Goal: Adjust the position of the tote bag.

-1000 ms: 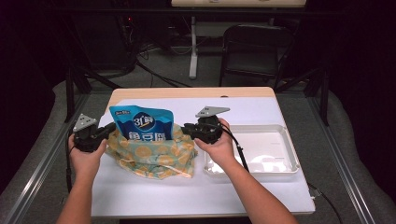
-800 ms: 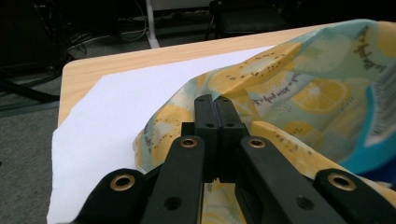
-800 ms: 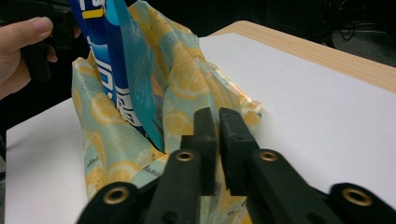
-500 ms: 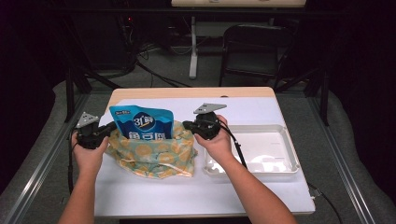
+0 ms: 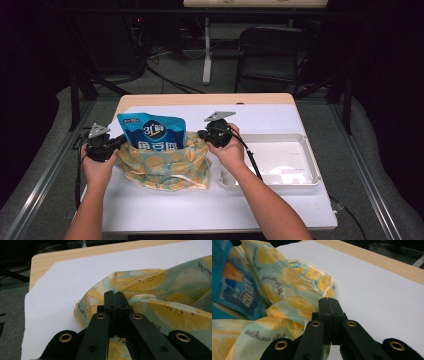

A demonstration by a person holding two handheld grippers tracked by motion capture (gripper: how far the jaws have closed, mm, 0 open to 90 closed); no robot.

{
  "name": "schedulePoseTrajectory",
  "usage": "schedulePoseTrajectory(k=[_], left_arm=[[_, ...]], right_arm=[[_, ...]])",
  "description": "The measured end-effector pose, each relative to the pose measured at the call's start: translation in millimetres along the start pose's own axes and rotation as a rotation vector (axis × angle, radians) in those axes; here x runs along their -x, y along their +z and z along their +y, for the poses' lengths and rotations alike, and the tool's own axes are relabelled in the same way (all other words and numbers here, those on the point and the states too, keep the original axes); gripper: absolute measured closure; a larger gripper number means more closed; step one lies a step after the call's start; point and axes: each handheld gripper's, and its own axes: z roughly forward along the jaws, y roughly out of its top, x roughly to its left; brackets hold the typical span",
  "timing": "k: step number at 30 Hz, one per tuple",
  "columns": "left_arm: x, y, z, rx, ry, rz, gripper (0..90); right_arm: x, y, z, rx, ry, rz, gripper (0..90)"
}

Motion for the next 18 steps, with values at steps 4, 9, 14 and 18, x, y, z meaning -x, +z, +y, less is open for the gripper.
schedulePoseTrajectory(k=[4,9,14,18], left_arm=[[1.2,3.7,-2.2,-0.025,0.005,0.004,90.0],[1.0,9.5,-6.7,-0.058,0.020,0.019,90.0],[-2.4,14.4,-13.0,-0.080,-0.001,0.016,90.0],[-3.3,18.2,-16.3,-0.102,-0.007,0.009,90.0]], right_arm=[[1.7,8.0,-3.3,-0.024,0.004,-0.013,90.0],[0.1,15.5,-7.4,-0.060,-0.019,-0.028,90.0],[-3.4,20.4,-9.4,-0.083,-0.045,-0.029,90.0],[-3.4,25.3,-11.7,-0.092,-0.041,-0.026,90.0]])
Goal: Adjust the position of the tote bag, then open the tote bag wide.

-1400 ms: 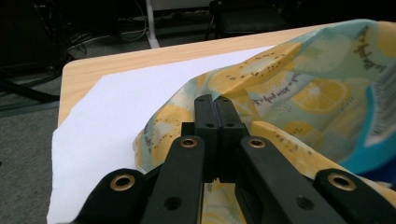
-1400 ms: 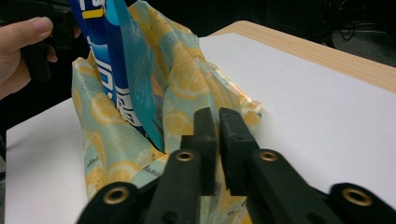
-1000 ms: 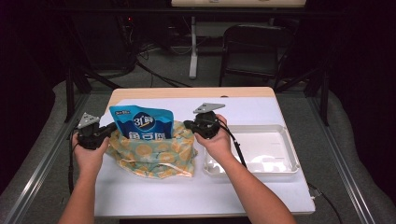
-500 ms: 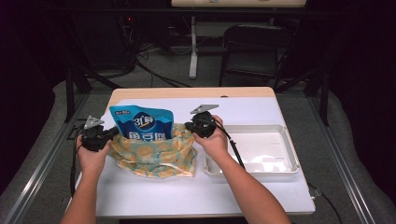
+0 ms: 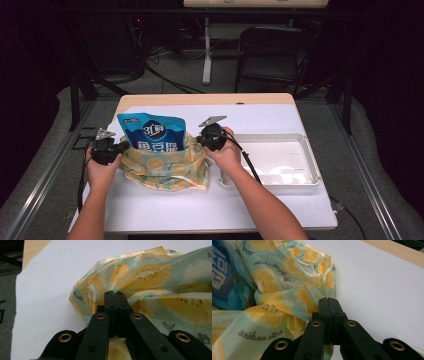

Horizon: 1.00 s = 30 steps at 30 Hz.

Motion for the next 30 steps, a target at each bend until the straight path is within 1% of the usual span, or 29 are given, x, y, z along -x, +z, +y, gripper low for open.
schedulePoseTrajectory(k=[4,7,10,12,15,16,17,19,21,22,23,24,27,29,30], left_arm=[[-1.1,4.0,-2.1,-0.021,-0.006,-0.006,89.8],[-1.7,5.8,-3.7,-0.040,-0.003,-0.009,89.6],[-1.5,7.4,-4.8,-0.052,-0.004,-0.013,89.2],[0.3,8.0,-6.2,-0.057,-0.007,-0.012,88.7],[1.4,6.1,-8.2,-0.048,-0.014,-0.014,88.0],[1.0,4.7,-8.4,-0.053,-0.013,-0.016,87.9],[0.8,4.0,-9.0,-0.044,-0.020,-0.018,87.9],[0.8,3.1,-9.2,-0.042,-0.026,-0.025,88.1],[1.7,3.4,-9.2,-0.044,-0.022,-0.022,88.5],[2.5,3.6,-9.4,-0.045,-0.021,-0.022,88.4],[3.0,3.6,-9.5,-0.050,-0.014,-0.021,88.3],[3.4,3.9,-9.8,-0.047,-0.013,-0.018,88.2],[2.8,3.3,-10.4,-0.048,-0.015,-0.017,88.0],[2.2,3.1,-11.0,-0.047,-0.020,-0.015,87.9],[1.9,2.9,-11.3,-0.046,-0.021,-0.014,87.8]], right_arm=[[0.1,3.7,-1.9,-0.021,-0.005,-0.002,90.0],[-1.5,7.0,-3.7,-0.045,-0.019,0.003,90.0],[-2.5,9.2,-5.5,-0.059,-0.037,-0.007,90.0],[-2.8,9.6,-6.4,-0.071,-0.038,-0.007,90.0],[-3.1,8.6,-7.7,-0.055,-0.026,-0.003,90.0],[-2.8,7.0,-7.6,-0.059,-0.027,-0.001,90.0],[-2.9,6.5,-7.9,-0.049,-0.021,0.000,90.0],[-2.7,4.2,-8.3,-0.032,-0.015,0.001,89.6],[-1.9,0.0,-7.7,-0.027,-0.015,-0.007,85.9],[-1.4,-2.3,-7.5,-0.019,-0.009,-0.005,83.6],[-1.1,-4.5,-7.5,-0.004,-0.003,-0.015,80.5],[-0.6,-7.9,-7.4,0.015,0.001,-0.024,79.1],[0.3,-18.1,-7.4,0.045,0.008,-0.020,76.3],[0.1,-26.0,-7.5,0.058,0.000,-0.020,74.7],[-0.7,-29.6,-7.9,0.070,0.004,-0.019,73.7]])
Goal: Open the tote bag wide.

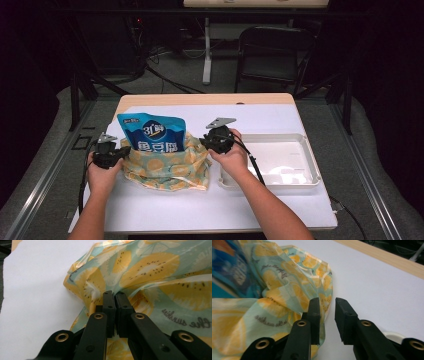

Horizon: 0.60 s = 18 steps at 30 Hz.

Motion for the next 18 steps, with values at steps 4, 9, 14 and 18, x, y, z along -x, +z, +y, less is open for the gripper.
schedulePoseTrajectory(k=[4,9,14,18], left_arm=[[-0.3,-0.7,-0.6,0.001,0.004,0.006,87.3],[0.7,-0.2,-1.6,-0.008,0.021,0.021,86.6],[0.2,-1.0,-1.9,-0.009,0.017,0.021,85.9],[-0.7,-1.6,-2.5,-0.002,0.009,0.019,85.1]], right_arm=[[-3.4,-12.7,-2.3,0.039,0.001,0.010,70.6],[-11.1,-24.6,-6.8,0.065,-0.032,0.016,65.6],[-21.4,-35.2,-10.8,0.090,-0.056,0.033,62.8],[-30.8,-46.4,-19.1,0.141,-0.045,0.072,62.5]])
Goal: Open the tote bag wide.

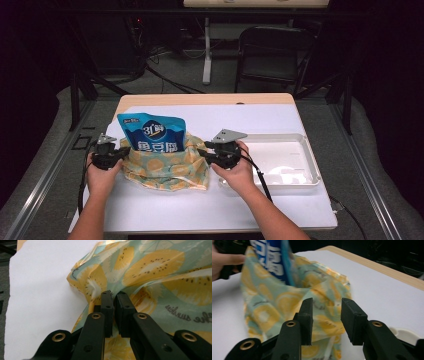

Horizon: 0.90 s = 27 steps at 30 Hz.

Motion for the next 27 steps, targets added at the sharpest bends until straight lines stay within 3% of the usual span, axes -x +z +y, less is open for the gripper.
schedulePoseTrajectory(k=[6,10,27], left_arm=[[0.6,-0.6,0.0,0.005,-0.005,0.000,84.7],[0.4,-1.0,0.0,0.007,-0.006,0.001,84.4],[2.0,-0.7,-0.2,0.006,0.006,0.009,83.1]], right_arm=[[-16.7,-7.7,-6.2,0.020,-0.058,0.045,59.9],[-22.6,-4.4,-9.6,0.033,-0.057,0.079,55.2],[-23.6,26.4,-15.0,-0.001,-0.090,0.052,46.4]])
